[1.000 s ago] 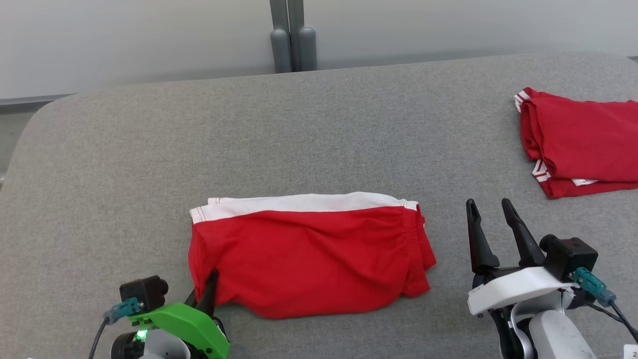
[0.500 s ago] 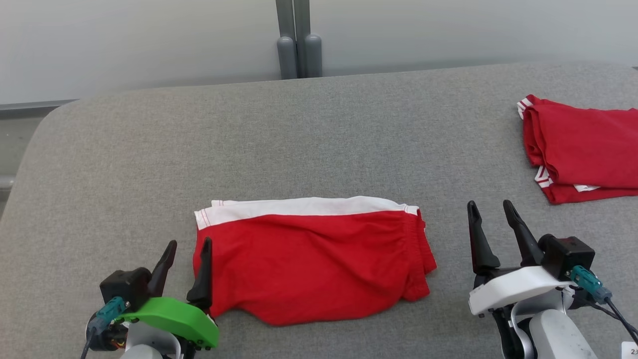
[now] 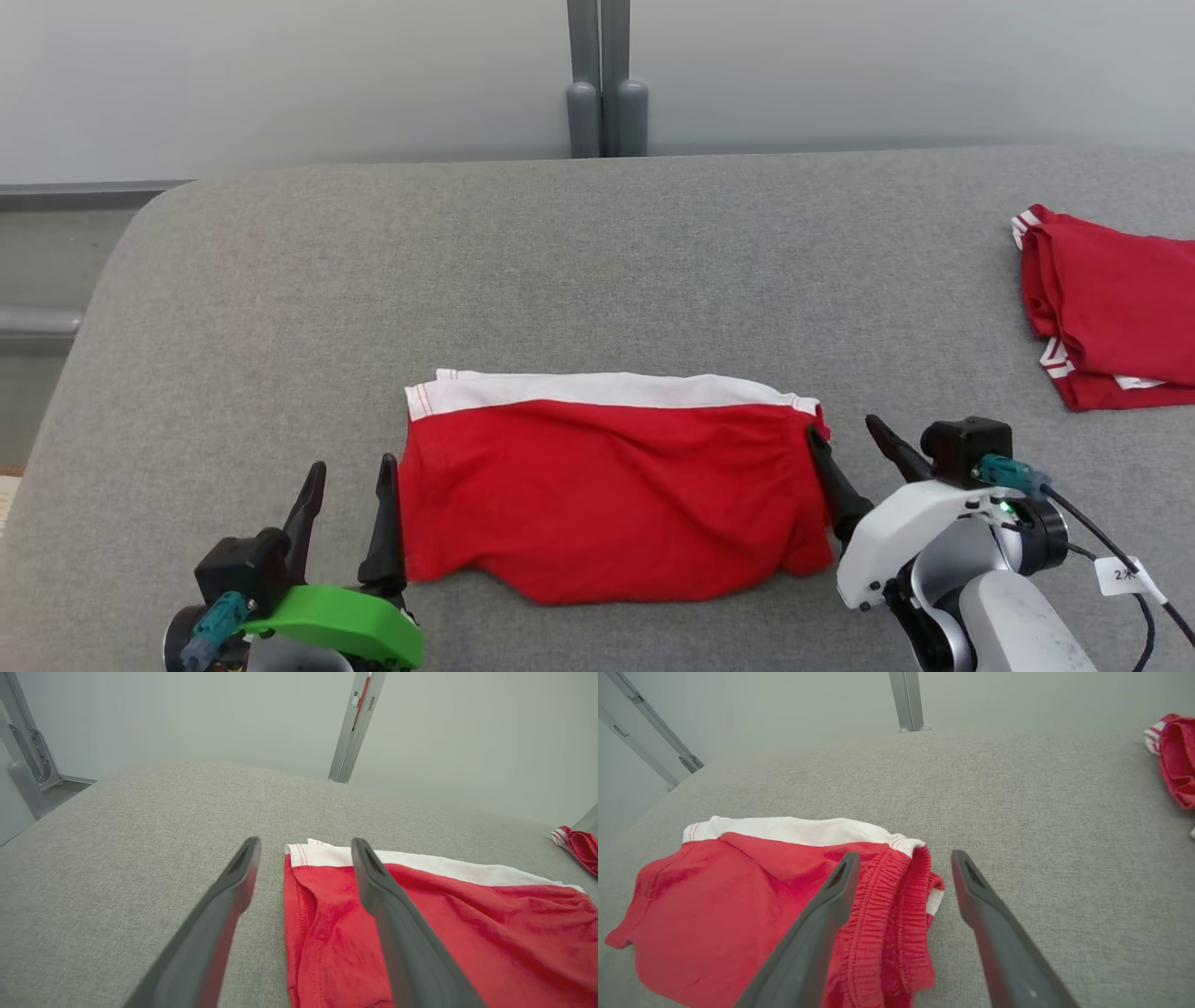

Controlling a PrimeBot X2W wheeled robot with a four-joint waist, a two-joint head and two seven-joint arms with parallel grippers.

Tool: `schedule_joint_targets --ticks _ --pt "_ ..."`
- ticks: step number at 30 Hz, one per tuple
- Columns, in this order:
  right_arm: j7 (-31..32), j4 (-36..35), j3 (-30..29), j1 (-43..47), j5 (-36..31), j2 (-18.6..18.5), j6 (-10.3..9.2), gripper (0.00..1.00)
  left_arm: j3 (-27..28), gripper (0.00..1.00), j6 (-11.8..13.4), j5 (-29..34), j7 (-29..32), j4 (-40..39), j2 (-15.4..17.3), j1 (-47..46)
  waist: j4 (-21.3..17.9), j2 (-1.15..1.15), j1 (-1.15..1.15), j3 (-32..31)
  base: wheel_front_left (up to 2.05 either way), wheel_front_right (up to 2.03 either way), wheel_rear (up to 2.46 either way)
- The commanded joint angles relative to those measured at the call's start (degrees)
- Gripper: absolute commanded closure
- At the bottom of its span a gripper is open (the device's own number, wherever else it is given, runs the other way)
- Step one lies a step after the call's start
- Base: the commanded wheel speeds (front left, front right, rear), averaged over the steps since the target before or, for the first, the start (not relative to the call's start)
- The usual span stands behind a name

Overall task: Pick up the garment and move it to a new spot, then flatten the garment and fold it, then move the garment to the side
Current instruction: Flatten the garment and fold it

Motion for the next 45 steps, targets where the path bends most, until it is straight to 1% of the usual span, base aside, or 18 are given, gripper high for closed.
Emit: schedule_joint_targets --ticks 1,3,6,12,17,22,24,28,30,34,37,41,45 --pt "1.39 0.74 -0.25 -0.5 0.09 -0.34 -0.03 0.0 0.39 0.0 -0.2 1.14 -0.22 -0.22 -0.5 0.94 1.0 0.0 0.0 0.13 0.0 0.0 0.0" --pt "3.27 1.89 -0.43 -0.23 -0.28 -0.42 -0.03 0.0 0.76 0.0 -0.57 1.53 -0.2 -0.27 -1.0 1.32 1.7 0.0 0.0 0.19 0.0 0.0 0.0" --pt "5.53 3.83 -0.77 0.57 0.84 -0.37 -0.03 0.0 1.69 0.0 -1.15 2.17 -0.2 -0.08 -1.51 1.42 2.56 0.0 0.0 0.31 0.0 0.0 0.0" --pt "7.27 8.13 -1.74 0.33 2.01 -0.3 -0.03 0.0 3.2 0.0 -2.16 3.84 -0.21 0.22 -2.49 1.89 3.57 0.0 0.0 0.51 0.0 0.0 0.0" --pt "8.5 11.72 -1.4 -1.49 5.88 -0.2 -0.03 0.0 4.3 0.0 -3.01 5.05 -0.21 0.4 -3.01 2.1 3.87 0.0 0.0 0.72 0.0 0.0 0.0" --pt "9.01 14.37 0.46 -3.63 9.18 -0.15 -0.02 0.0 5.14 0.0 -3.6 6.01 -0.22 0.59 -3.51 2.08 3.76 0.0 0.0 0.91 0.0 0.0 0.0" --pt "9.48 15.39 1.25 -4.54 10.67 -0.14 -0.02 0.45 5.37 0.0 -3.84 6.37 -0.22 0.71 -3.69 2.11 3.67 0.0 0.0 0.93 0.0 0.0 0.0" --pt "10.16 17.23 2.74 -6.34 13.83 -0.61 -0.02 0.83 5.78 0.0 -4.27 7.13 -0.22 1.04 -3.98 2.05 3.17 0.0 0.0 0.92 0.0 0.0 0.0" --pt "10.02 18.09 3.45 -7.27 14.85 -1.1 -0.03 1.0 5.94 0.0 -4.48 7.5 -0.22 1.17 -4.06 2.0 2.81 0.0 0.0 0.96 0.0 0.0 0.0" --pt "9.75 18.42 5.03 -9.28 17.2 -2.23 -0.03 1.0 6.41 0.0 -4.76 8.08 -0.22 1.18 -3.99 1.89 1.7 0.0 0.0 1.06 0.0 0.0 0.0" --pt "10.44 17.28 6.32 -10.07 19.32 -4.24 -0.03 1.0 6.8 0.0 -4.95 8.5 -0.21 1.19 -3.97 1.66 0.64 0.0 0.0 1.02 0.0 0.0 0.0" --pt "11.86 15.04 6.85 -10.92 21.3 -8.78 -0.03 1.0 6.92 0.0 -5.06 8.82 -0.21 0.79 -4.22 1.53 -0.86 0.0 0.0 0.98 0.0 0.0 0.0" --pt "13.55 12.99 6.25 -11.47 21.83 -13.98 -0.03 1.0 6.86 0.0 -5.29 9.22 -0.21 0.56 -4.41 1.22 -2.36 0.0 0.0 1.29 0.0 0.0 0.0"
